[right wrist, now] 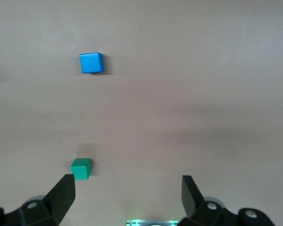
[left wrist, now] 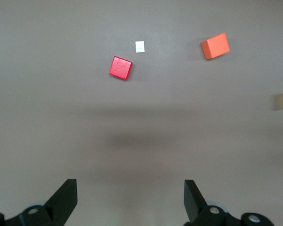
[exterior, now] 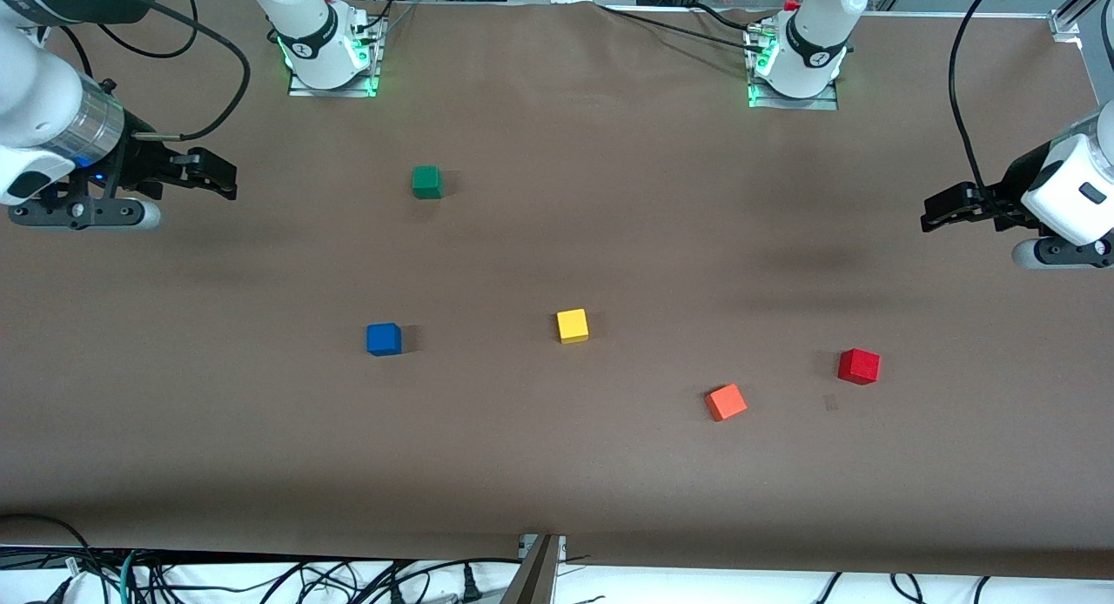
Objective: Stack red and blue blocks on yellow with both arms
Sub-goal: 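Move the left gripper toward the red cube, then lower the left gripper over the red cube and close on it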
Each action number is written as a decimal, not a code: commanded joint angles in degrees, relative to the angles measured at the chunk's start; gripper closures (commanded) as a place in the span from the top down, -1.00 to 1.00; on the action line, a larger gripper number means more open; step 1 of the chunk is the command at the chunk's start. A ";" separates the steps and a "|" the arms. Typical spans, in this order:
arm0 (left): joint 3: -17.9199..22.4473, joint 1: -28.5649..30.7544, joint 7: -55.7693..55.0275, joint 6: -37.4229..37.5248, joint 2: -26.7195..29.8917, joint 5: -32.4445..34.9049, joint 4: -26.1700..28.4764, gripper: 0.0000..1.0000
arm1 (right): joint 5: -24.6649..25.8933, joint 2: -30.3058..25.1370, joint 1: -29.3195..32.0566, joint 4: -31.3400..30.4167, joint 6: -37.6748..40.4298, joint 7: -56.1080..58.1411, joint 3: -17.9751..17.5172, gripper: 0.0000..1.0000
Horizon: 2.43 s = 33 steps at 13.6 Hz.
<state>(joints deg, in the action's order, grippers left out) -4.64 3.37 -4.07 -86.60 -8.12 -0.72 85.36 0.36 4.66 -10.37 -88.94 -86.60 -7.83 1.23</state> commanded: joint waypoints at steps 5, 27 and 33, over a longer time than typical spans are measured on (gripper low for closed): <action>0.34 -0.38 -0.41 2.66 -4.00 -0.60 -5.99 1.00 | 0.52 0.09 -0.53 1.58 -0.15 -0.60 -0.09 1.00; 0.34 -0.38 8.36 -41.36 -24.22 5.91 14.22 1.00 | 0.17 0.09 -0.44 1.58 -0.33 -0.87 -0.09 0.99; 0.34 2.08 13.48 -48.04 -26.68 5.91 16.42 1.00 | 0.17 0.09 -0.44 1.58 -0.33 -0.87 -0.09 0.99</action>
<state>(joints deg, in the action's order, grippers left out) -4.00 5.14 8.16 -132.41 -34.67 4.31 100.42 0.37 4.66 -10.74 -88.19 -87.17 -7.92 1.20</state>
